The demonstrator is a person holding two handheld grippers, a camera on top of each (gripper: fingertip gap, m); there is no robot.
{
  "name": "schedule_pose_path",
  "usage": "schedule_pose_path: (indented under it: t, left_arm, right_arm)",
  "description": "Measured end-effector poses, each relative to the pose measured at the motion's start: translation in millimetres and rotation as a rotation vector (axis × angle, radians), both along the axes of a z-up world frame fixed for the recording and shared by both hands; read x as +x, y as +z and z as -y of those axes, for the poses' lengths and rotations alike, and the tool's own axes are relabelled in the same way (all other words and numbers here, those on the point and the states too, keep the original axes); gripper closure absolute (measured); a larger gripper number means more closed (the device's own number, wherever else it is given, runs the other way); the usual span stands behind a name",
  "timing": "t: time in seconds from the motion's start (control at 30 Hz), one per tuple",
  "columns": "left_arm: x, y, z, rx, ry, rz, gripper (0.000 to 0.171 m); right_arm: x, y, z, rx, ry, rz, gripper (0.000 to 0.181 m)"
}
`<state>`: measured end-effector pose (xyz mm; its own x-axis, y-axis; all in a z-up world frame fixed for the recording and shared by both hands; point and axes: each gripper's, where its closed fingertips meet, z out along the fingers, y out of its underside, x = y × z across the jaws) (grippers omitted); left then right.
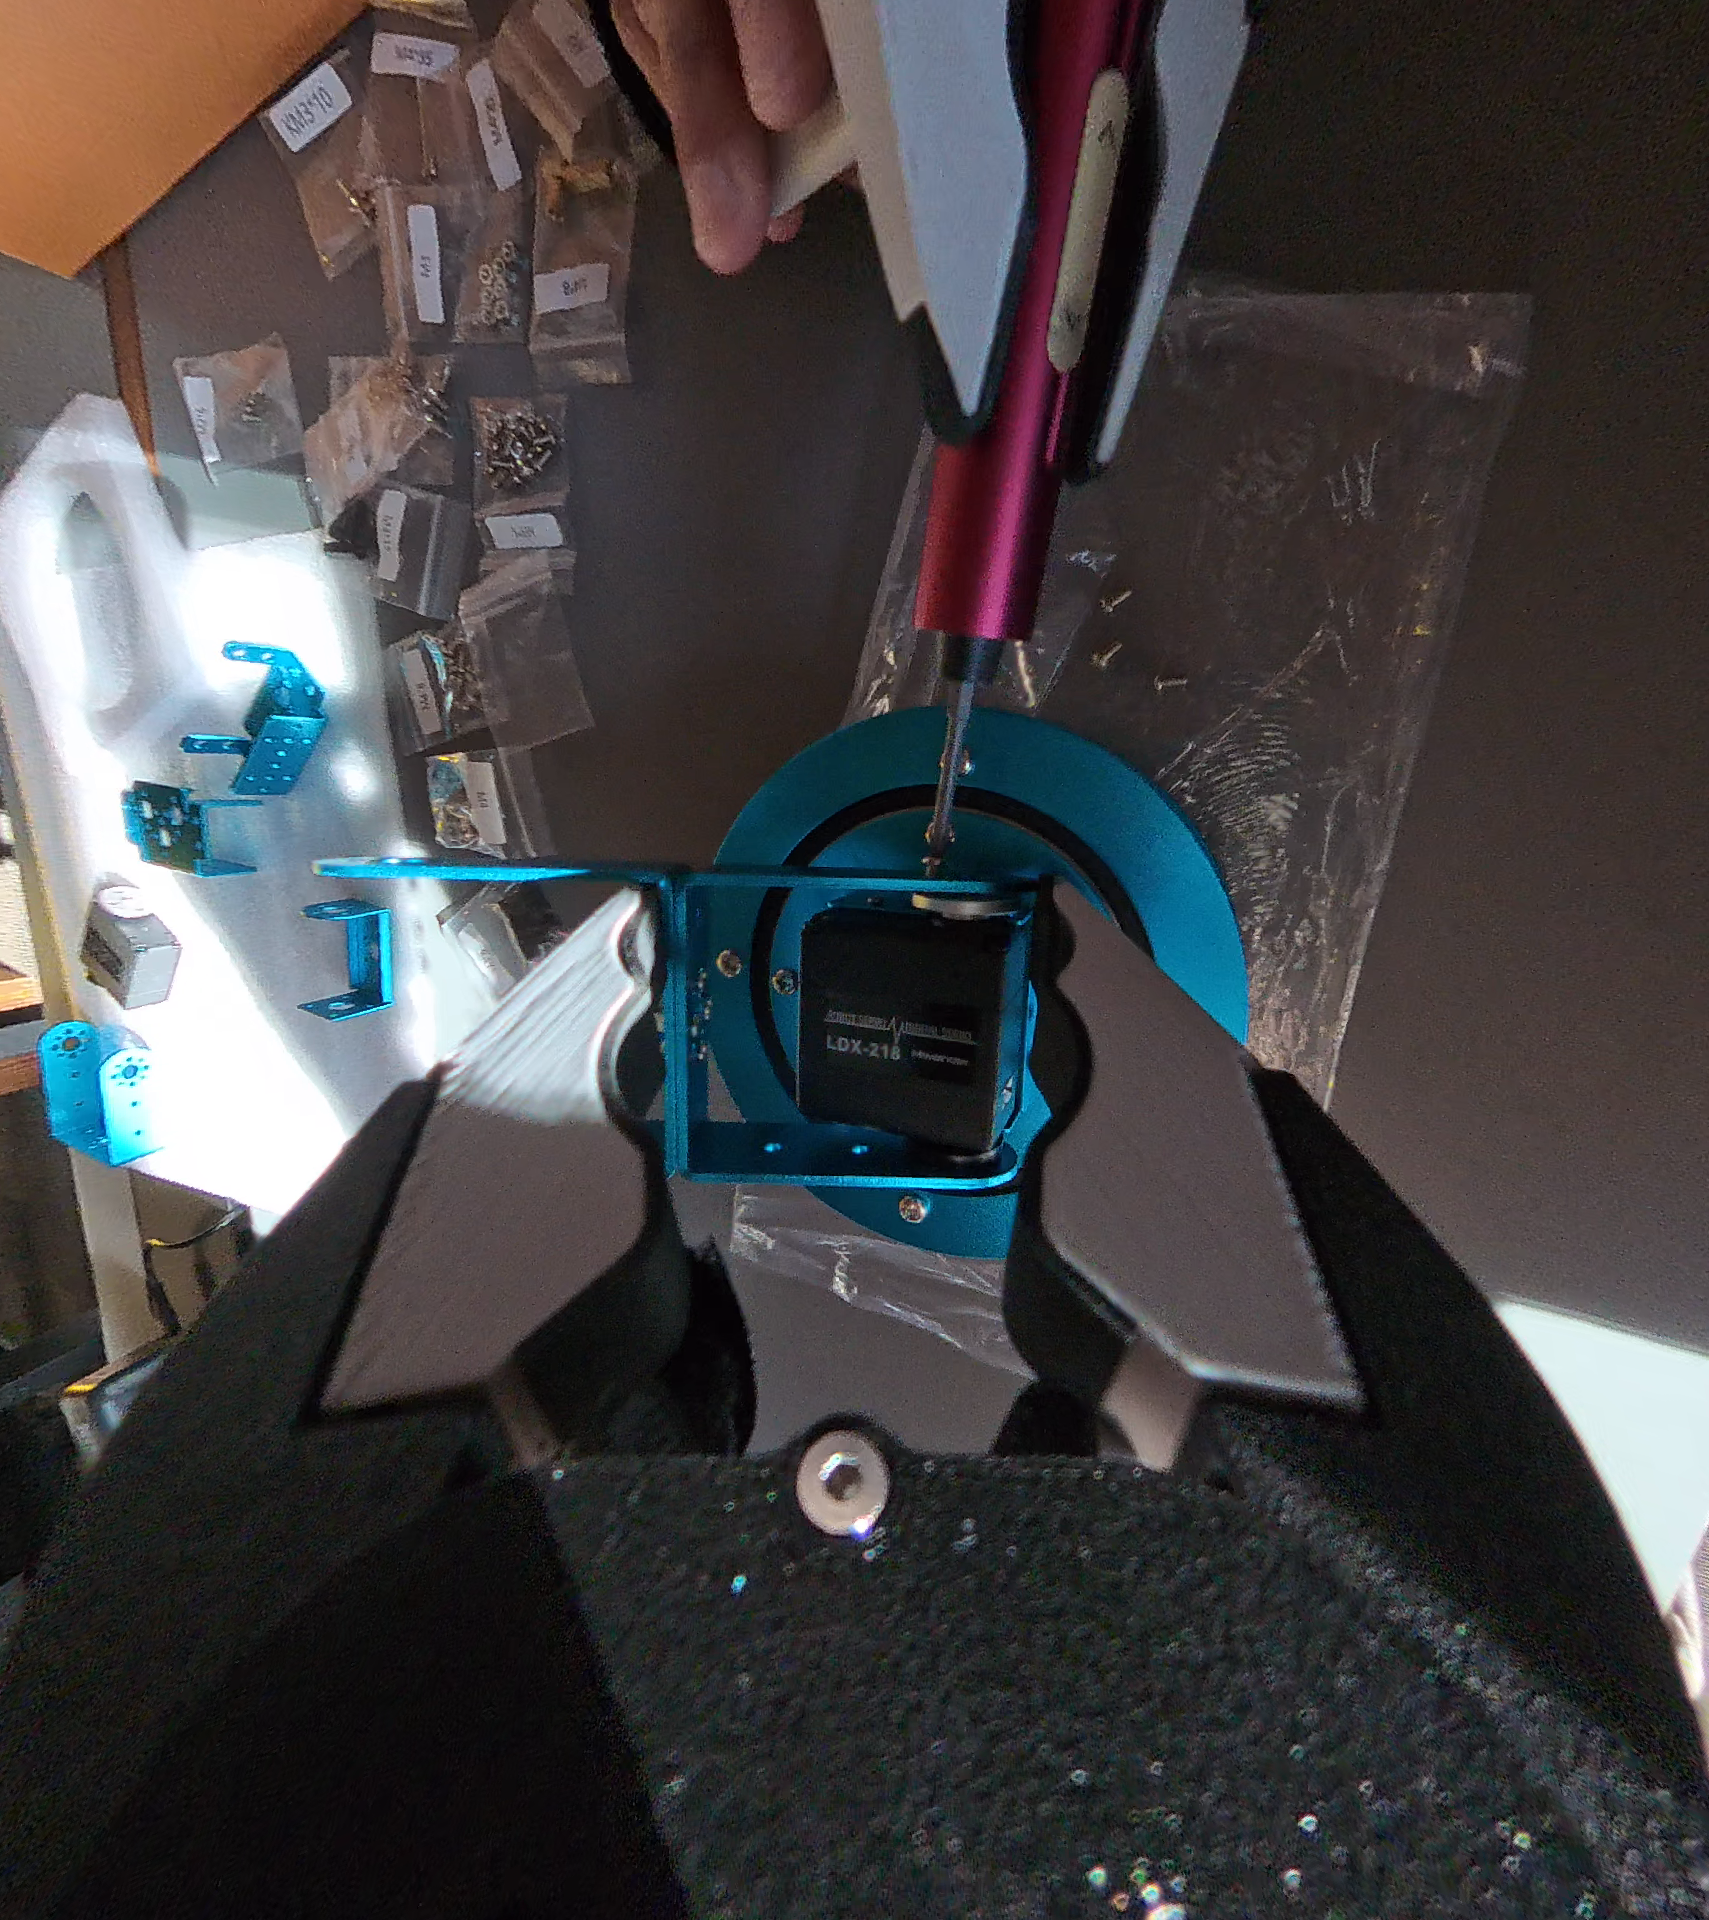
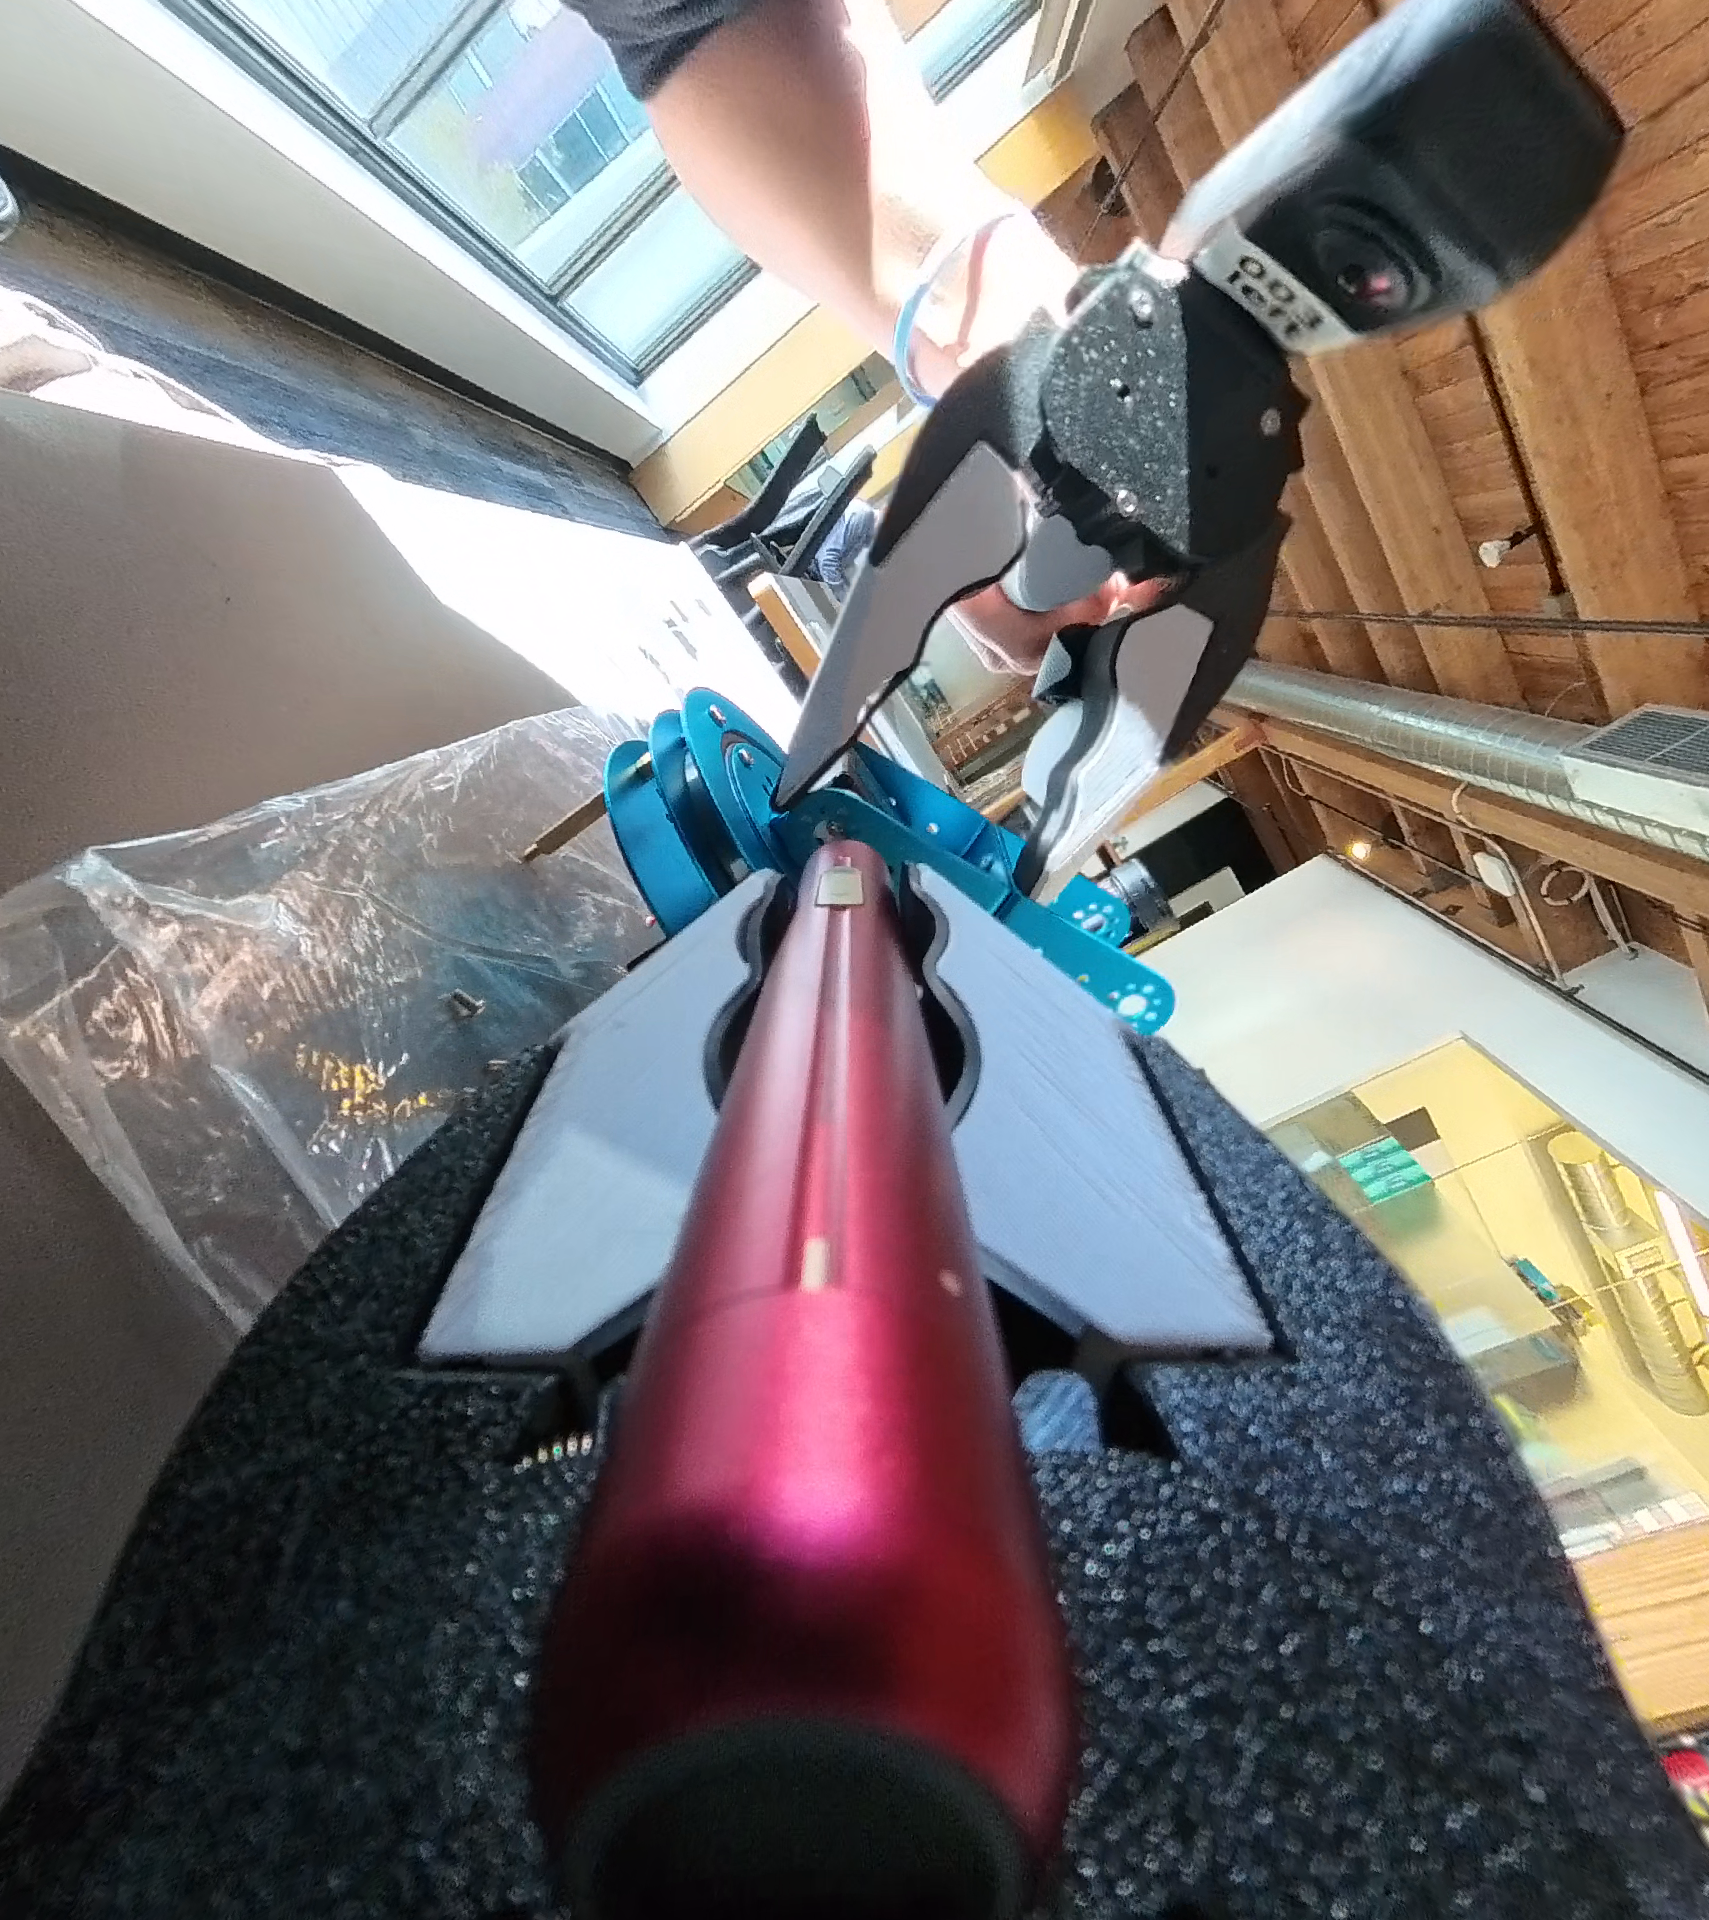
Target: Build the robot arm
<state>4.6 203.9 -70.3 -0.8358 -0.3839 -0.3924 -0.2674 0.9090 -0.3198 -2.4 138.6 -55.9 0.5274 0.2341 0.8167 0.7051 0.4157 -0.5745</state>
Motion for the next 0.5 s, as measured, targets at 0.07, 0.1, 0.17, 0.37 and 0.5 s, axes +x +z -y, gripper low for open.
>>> schedule_pose_path:
  t: [0.07,0.1,0.17,0.37,0.5]
  left_arm:
    - [-0.1,0.6,-0.2,0.016,0.003,0.027,0.102]
    - [-0.1,0.9,-0.4,0.023,0.005,0.037,0.102]
    - [-0.2,1.0,-0.5,0.035,0.011,0.049,0.102]
    - [-0.7,-1.5,-3.8,0.006,0.041,0.042,0.100]
    - [-0.8,-5.5,-7.8,-0.111,0.133,-0.035,0.095]
  right_arm:
    - [0.8,0.9,-0.3,-0.016,0.007,-0.028,0.159]
    - [1.4,1.3,-0.6,-0.025,0.011,-0.043,0.159]
    - [2.0,1.6,-0.9,-0.033,0.016,-0.058,0.159]
    - [1.5,1.2,-1.4,-0.023,0.004,-0.037,0.159]
    - [2.6,0.3,-2.3,-0.031,0.002,-0.038,0.159]
